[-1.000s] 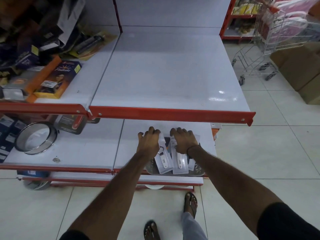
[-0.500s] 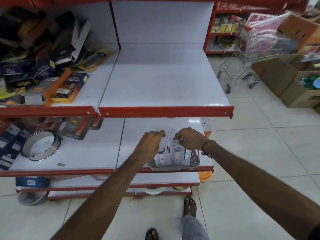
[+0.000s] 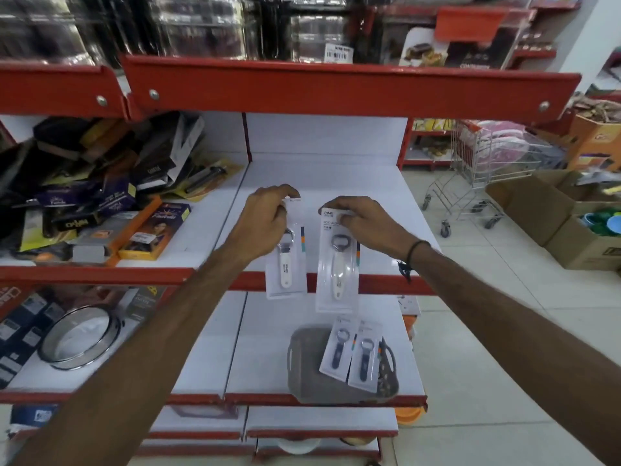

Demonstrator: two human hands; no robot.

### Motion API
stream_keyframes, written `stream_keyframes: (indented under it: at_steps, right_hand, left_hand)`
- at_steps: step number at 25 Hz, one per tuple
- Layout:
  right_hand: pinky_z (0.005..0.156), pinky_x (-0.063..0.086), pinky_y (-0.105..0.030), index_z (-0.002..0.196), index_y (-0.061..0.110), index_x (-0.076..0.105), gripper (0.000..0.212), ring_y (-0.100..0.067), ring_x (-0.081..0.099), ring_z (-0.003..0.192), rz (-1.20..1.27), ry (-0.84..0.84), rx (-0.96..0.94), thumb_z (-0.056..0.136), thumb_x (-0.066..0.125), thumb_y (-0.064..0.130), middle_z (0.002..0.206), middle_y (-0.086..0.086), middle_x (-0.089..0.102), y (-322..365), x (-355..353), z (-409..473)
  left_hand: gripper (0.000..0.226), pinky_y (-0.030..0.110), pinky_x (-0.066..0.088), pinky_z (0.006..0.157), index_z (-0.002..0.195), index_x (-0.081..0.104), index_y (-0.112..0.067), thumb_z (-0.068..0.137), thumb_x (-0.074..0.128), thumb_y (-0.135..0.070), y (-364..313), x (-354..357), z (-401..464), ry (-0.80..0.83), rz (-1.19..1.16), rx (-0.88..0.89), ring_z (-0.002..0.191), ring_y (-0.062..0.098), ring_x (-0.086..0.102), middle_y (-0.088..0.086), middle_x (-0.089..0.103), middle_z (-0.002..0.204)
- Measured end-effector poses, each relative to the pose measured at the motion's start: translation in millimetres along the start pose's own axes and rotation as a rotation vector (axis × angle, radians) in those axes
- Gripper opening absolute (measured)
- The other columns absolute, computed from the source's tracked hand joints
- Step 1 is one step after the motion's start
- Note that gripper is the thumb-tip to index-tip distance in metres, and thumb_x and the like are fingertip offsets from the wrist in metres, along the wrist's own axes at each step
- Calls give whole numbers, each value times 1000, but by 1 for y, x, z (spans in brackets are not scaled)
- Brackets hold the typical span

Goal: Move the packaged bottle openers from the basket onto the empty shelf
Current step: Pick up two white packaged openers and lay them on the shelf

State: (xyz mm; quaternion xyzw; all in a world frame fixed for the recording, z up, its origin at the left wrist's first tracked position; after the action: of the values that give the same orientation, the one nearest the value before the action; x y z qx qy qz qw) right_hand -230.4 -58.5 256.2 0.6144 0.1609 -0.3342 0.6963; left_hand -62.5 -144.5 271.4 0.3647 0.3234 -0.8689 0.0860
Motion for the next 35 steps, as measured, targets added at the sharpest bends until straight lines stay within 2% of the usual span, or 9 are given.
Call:
stream_keyframes:
  at_steps: [3, 6, 8, 12, 16, 21, 25, 30, 35]
  right_hand:
    - [74, 53, -24, 108, 15, 69, 41, -23, 65, 95, -20, -52, 13, 84, 41, -4, 109, -6, 70, 0, -1, 50]
    - [66, 53, -29, 103, 23, 64, 41, -26, 66, 80, -11, -92, 41, 81, 38, 0, 103, -6, 67, -13, 3, 87]
    - [54, 48, -23, 98, 23, 61, 36, -20, 62, 65, -31, -51, 92, 79, 38, 2, 94, -8, 65, -26, 17, 99]
    - [55, 49, -23, 97, 22, 61, 29, -17, 62, 72, -114, 79, 195, 78, 48, 5, 93, -3, 64, -58, 53, 109]
    - [59, 54, -24, 94, 22, 64, 29, -16, 67, 79, -116, 140, 171, 73, 48, 9, 95, 1, 68, -67, 74, 111]
    - [50, 53, -21, 89, 21, 64, 34, -5, 68, 60, -21, 114, 201, 77, 40, -1, 87, 5, 64, -72, 73, 117]
    - [78, 60, -42, 100, 17, 66, 32, -23, 71, 90, -141, 111, 190, 80, 45, 4, 96, 3, 62, -71, 74, 110]
    - [82, 51, -34, 109, 19, 67, 34, -24, 63, 104, -354, 19, 157, 84, 46, 10, 113, -4, 68, -72, 73, 97]
    - [93, 42, -44, 130, 17, 60, 42, -30, 58, 116, -567, -27, 82, 91, 45, 14, 123, -6, 68, -69, 75, 84]
  left_hand:
    - [39, 46, 63, 73, 106, 66, -6, 89, 35, 9, 30, 3, 36, 75, -107, -130, 79, 33, 67, 16, 66, 97]
    - [38, 51, 63, 70, 103, 66, -10, 90, 34, 7, 63, 18, 60, 112, -125, -231, 81, 34, 68, 17, 66, 97]
    - [37, 47, 63, 69, 102, 66, -9, 89, 35, 7, 78, 33, 63, 137, -103, -264, 76, 30, 65, 20, 67, 94]
    - [37, 22, 49, 59, 101, 68, -5, 84, 39, 9, 106, 70, 57, 217, -57, -310, 78, 23, 61, 20, 70, 100]
    - [34, 31, 49, 79, 100, 70, -2, 81, 44, 9, 115, 85, 54, 271, -16, -256, 95, 29, 63, 20, 70, 104]
    - [37, 40, 50, 83, 101, 71, -4, 81, 42, 9, 126, 82, 55, 269, 53, -254, 93, 32, 60, 22, 65, 99]
    - [35, 38, 50, 85, 105, 70, -3, 86, 43, 8, 122, 84, 48, 302, 81, -233, 97, 33, 60, 22, 62, 102]
    - [34, 45, 50, 97, 115, 69, -3, 93, 44, 1, 113, 87, 41, 299, 132, -206, 105, 35, 60, 21, 59, 111]
    - [42, 44, 41, 110, 136, 57, -8, 95, 46, -5, 103, 91, 27, 400, 331, -182, 126, 31, 53, 13, 54, 137]
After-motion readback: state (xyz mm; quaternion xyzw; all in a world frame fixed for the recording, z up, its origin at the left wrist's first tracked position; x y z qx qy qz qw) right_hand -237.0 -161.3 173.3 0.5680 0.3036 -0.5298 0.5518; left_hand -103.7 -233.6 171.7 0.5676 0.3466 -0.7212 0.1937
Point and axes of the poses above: each hand's wrist, its own z-axis towards the middle knuckle, its own x-axis out of the palm, y = z × x, the point moved 6 cm from there along z, towards the middle knuckle
